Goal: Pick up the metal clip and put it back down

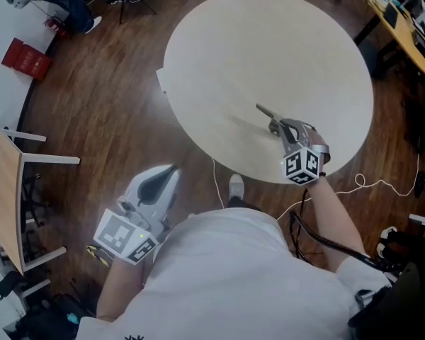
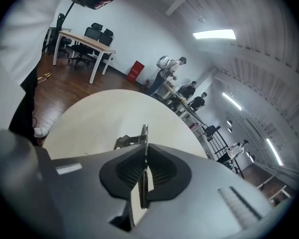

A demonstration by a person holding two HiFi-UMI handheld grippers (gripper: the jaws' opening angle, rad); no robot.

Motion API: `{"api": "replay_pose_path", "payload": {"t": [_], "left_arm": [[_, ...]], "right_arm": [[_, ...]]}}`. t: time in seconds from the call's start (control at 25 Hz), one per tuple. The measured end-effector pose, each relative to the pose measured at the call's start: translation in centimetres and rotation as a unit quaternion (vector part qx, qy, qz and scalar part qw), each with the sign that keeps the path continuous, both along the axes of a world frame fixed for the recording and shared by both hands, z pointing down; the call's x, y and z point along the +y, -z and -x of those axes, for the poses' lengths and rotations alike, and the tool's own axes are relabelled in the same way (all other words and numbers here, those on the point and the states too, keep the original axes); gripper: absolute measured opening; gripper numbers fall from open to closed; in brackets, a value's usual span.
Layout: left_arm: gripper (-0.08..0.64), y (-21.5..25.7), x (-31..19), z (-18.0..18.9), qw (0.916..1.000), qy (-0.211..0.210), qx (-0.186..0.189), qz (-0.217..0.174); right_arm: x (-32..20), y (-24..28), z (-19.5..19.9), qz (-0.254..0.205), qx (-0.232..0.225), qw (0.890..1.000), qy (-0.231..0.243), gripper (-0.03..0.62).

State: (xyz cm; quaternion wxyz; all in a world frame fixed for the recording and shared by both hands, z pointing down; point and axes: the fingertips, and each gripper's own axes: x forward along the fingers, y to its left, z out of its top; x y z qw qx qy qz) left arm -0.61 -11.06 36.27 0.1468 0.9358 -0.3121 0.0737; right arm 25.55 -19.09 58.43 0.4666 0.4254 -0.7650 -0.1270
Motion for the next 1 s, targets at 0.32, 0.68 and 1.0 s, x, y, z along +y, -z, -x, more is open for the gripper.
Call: {"api": "replay_pose_path", "payload": {"t": [0.32, 0.68, 1.0], "left_arm": [[-0.002, 0.0, 2.1, 5.2, 0.9996, 0.016, 0.016, -0.018], [-0.002, -0.9, 5.9, 12.1, 0.9974, 0.054, 0.038, -0.029], [-0.002, -2.1, 9.7, 16.5, 0.9967, 0.06, 0.044, -0.032]], "right_arm": [[2.3, 6.7, 5.6, -0.019, -0.003, 1.0, 0.023, 0.006], [7.8, 14.9, 14.0, -0.051, -0.016, 0.996, 0.07, 0.006], [14.3, 18.4, 20.6, -0.066, -0.009, 0.993, 0.101, 0.006]]}}
